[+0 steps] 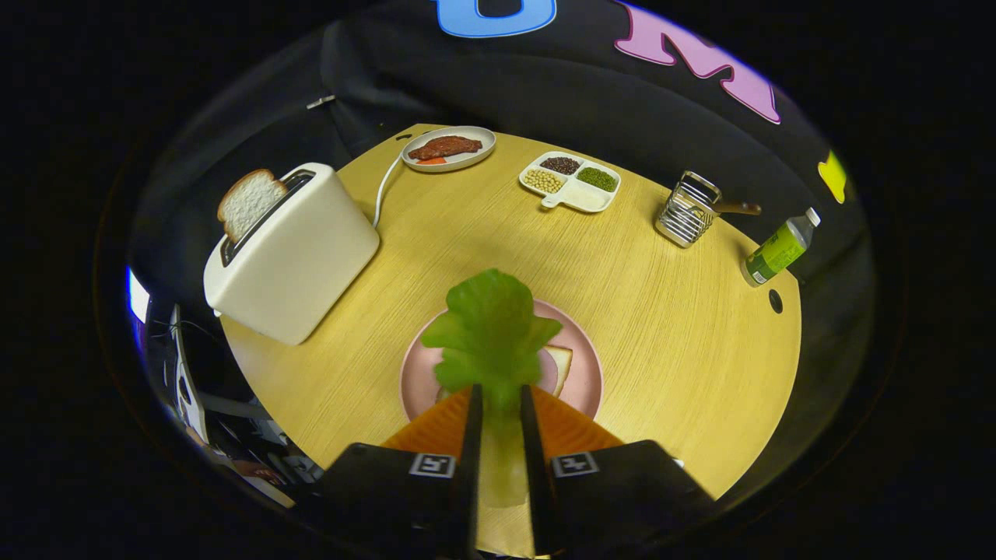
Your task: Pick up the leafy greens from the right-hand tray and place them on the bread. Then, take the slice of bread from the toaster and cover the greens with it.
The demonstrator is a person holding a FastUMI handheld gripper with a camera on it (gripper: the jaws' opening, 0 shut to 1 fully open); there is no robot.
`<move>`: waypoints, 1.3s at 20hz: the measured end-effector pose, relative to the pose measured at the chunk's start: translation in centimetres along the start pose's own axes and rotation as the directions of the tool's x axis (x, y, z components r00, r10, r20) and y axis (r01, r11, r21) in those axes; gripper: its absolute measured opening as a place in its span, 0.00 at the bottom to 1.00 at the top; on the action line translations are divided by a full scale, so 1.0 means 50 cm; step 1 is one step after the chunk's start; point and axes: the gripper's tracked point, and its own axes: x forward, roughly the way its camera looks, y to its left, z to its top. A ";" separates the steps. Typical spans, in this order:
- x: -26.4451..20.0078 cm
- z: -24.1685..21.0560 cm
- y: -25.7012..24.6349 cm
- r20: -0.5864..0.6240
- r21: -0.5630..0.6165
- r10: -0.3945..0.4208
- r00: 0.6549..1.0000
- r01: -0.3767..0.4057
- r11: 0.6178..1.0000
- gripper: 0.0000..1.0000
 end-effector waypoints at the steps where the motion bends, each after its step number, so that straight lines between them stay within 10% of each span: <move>1: 0.010 -0.001 -0.010 0.003 -0.004 -0.022 1.000 0.022 1.000 0.57; 3: 0.014 -0.006 -0.018 -0.004 -0.017 -0.042 0.999 0.042 0.999 1.00; 16: -0.036 0.006 -0.019 0.040 0.003 -0.043 0.998 0.043 0.999 0.95; 26: -0.211 0.215 0.185 0.266 -0.097 0.101 0.959 -0.078 0.992 0.94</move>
